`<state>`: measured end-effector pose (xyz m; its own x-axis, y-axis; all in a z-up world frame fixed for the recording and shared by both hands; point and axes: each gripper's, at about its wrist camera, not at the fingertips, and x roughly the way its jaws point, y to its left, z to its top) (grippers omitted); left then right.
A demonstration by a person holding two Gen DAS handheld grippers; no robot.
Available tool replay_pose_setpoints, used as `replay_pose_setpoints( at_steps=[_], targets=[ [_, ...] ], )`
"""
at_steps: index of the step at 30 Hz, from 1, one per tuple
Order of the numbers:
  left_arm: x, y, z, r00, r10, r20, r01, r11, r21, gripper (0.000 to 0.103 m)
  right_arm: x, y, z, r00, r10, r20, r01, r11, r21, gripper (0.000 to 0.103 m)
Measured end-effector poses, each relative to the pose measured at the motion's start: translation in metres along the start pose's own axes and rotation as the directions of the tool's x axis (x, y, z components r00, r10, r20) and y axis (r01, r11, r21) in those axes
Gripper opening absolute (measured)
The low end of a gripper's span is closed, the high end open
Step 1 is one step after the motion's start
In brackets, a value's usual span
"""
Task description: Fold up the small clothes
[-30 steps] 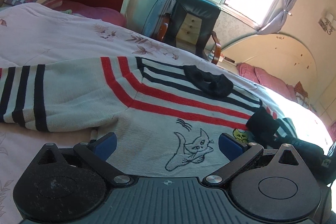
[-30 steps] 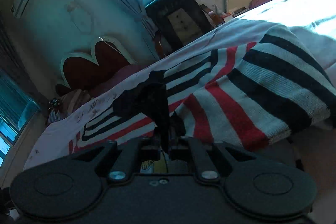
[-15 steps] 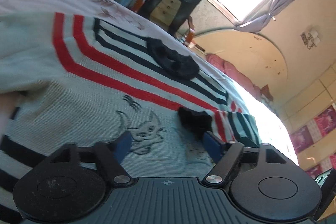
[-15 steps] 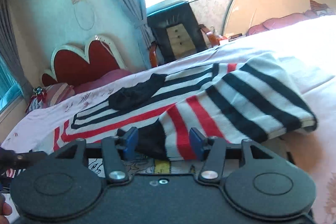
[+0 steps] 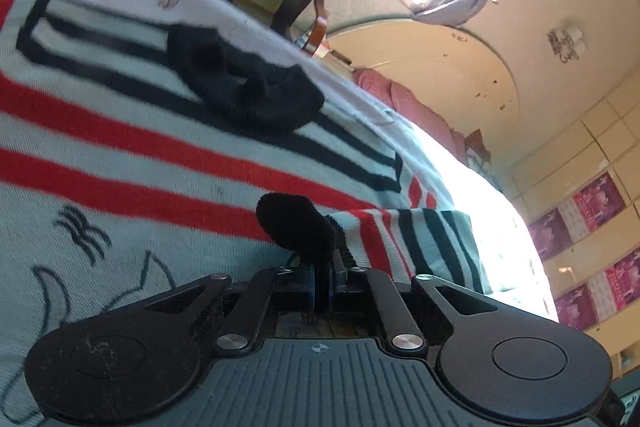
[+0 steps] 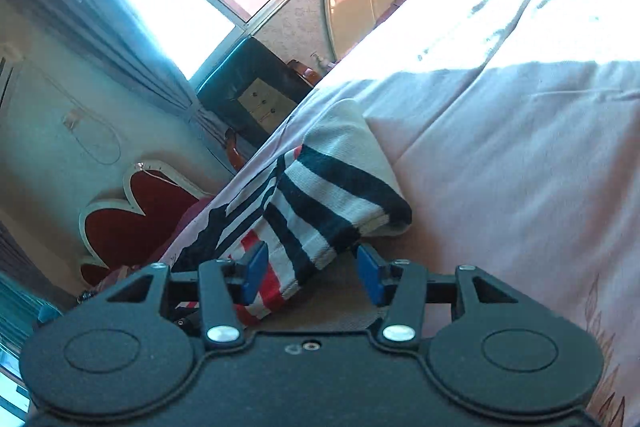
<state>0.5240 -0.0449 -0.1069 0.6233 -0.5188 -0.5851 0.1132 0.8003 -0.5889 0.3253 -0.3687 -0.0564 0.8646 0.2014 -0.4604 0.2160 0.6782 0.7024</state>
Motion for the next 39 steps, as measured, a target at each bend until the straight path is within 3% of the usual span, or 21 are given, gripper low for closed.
replay_pose_setpoints(
  at_steps=[4,11,15,25,27,28,29,32,36,37,39],
  targets=[
    [-0.025,-0.004,0.010,0.999,0.025,0.042,-0.028,0.997,0.073,0.005,0.011,-0.010,0.001,0.999,0.039,-0.012,-0.038,0.996,0.077,0.050],
    [-0.044,0.033,0.027,0.997,0.063,0.041,-0.064,0.997,0.046,0.005,0.047,-0.028,-0.001,0.985,0.167,-0.039,-0.147,0.939,0.310,0.050],
    [-0.046,0.052,0.022,0.997,0.064,0.047,-0.065,0.997,0.033,0.005,0.070,-0.027,0.001,0.972,0.229,-0.054,-0.190,0.900,0.393,0.050],
    [-0.051,0.076,0.027,0.994,0.091,0.058,-0.092,0.995,0.024,0.005,0.079,-0.046,0.010,0.980,0.198,0.003,-0.175,0.856,0.487,0.047],
    [-0.053,0.080,0.027,0.994,0.095,0.061,-0.097,0.995,0.020,0.005,0.080,-0.048,0.012,0.982,0.188,-0.005,-0.162,0.860,0.484,0.036],
    [-0.055,0.080,0.028,0.993,0.097,0.068,-0.099,0.995,0.023,0.005,0.082,-0.046,0.013,0.983,0.182,-0.019,-0.152,0.869,0.472,0.018],
    [-0.056,0.081,0.030,0.992,0.097,0.076,-0.100,0.995,0.026,0.005,0.085,-0.040,0.016,0.983,0.180,-0.035,-0.146,0.884,0.445,0.012],
    [-0.058,0.087,0.033,0.989,0.125,0.080,-0.127,0.991,0.031,0.005,0.083,-0.023,0.016,0.983,0.168,-0.070,-0.137,0.935,0.328,0.009],
    [-0.045,0.097,0.028,0.986,0.165,0.035,-0.166,0.986,0.030,0.005,0.095,-0.010,0.009,0.987,0.041,-0.156,-0.013,0.984,0.176,0.006],
    [-0.045,0.098,0.026,0.986,0.163,0.038,-0.164,0.986,0.030,0.005,0.095,-0.008,0.009,0.988,0.041,-0.150,-0.016,0.987,0.160,0.007],
    [-0.045,0.099,0.025,0.986,0.159,0.045,-0.160,0.987,0.032,0.005,0.087,0.000,0.012,0.989,0.035,-0.147,-0.018,0.993,0.118,0.020]
  ],
)
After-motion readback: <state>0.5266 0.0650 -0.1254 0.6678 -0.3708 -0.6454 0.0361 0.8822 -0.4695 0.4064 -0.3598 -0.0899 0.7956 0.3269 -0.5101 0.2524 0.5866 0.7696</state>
